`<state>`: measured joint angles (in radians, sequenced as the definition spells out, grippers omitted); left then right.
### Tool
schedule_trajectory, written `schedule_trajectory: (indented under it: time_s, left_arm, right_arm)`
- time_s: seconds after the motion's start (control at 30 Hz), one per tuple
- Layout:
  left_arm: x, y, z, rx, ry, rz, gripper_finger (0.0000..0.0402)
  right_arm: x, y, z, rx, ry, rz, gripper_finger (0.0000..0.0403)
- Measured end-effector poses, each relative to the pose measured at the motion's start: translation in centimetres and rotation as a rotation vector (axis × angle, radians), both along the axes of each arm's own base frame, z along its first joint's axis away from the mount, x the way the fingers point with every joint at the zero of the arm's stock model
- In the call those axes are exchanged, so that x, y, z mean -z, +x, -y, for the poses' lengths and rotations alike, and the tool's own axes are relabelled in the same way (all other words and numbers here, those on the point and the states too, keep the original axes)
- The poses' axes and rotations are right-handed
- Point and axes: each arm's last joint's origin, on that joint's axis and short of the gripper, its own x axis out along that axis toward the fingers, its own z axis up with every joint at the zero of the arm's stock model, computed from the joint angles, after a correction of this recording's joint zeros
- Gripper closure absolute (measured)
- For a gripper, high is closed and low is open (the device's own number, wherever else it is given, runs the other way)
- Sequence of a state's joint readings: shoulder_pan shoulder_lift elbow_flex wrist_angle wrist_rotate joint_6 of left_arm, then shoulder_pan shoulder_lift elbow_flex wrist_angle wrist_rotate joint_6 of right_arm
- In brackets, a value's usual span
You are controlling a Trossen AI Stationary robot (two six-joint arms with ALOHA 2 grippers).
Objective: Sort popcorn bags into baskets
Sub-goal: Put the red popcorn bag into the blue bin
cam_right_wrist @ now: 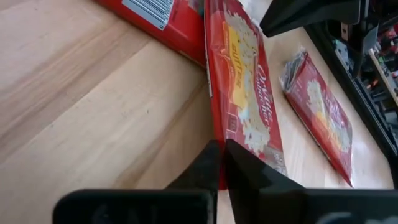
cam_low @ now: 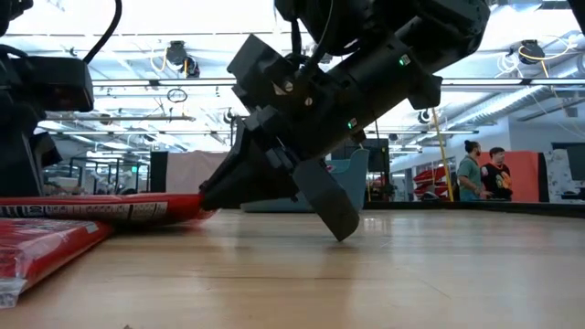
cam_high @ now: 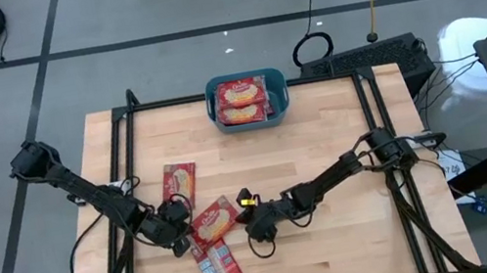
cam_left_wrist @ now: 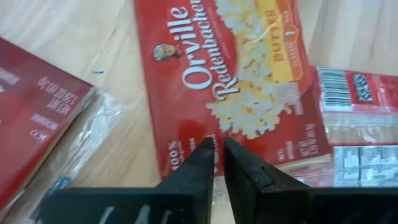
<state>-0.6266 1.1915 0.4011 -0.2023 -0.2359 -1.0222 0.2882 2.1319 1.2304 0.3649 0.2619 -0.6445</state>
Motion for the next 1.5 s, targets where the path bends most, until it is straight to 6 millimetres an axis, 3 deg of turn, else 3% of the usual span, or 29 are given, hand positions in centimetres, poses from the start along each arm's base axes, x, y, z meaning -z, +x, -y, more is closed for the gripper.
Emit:
schedule_trajectory:
  time_s: [0.27, 0.53, 0.73, 1.03, 1.3, 1.5]
  left_arm:
    - [-0.1, 0.1, -0.1, -0.050, 0.004, 0.023, 0.0310]
    - [-1.2, 0.6, -0.5, -0.120, 0.028, 0.149, 0.0191]
    - [-3.1, 1.7, -1.6, -0.093, 0.069, 0.321, 0.0119]
    - [-5.7, 2.8, -6.1, -0.072, 0.261, 0.470, 0.0108]
    - [-6.8, 3.8, -9.0, 0.139, 0.162, 0.590, 0.0108]
    - [-5.7, 4.9, -10.6, 0.178, 0.112, 0.587, 0.0108]
  right_arm:
    - [-0.5, -0.5, -1.4, 0.041, -0.172, 0.035, 0.0401]
    - [-1.4, -1.5, -3.5, 0.087, -0.468, 0.069, 0.0402]
    - [-2.8, -1.2, -3.8, 0.139, -0.697, 0.143, 0.0403]
    - [-5.5, -0.9, -4.6, 0.091, -0.998, 0.256, 0.0402]
    - [-6.8, -1.2, -5.5, 0.066, -1.135, 0.315, 0.0402]
    - [-7.5, -1.5, -6.0, 0.065, -1.189, 0.345, 0.0402]
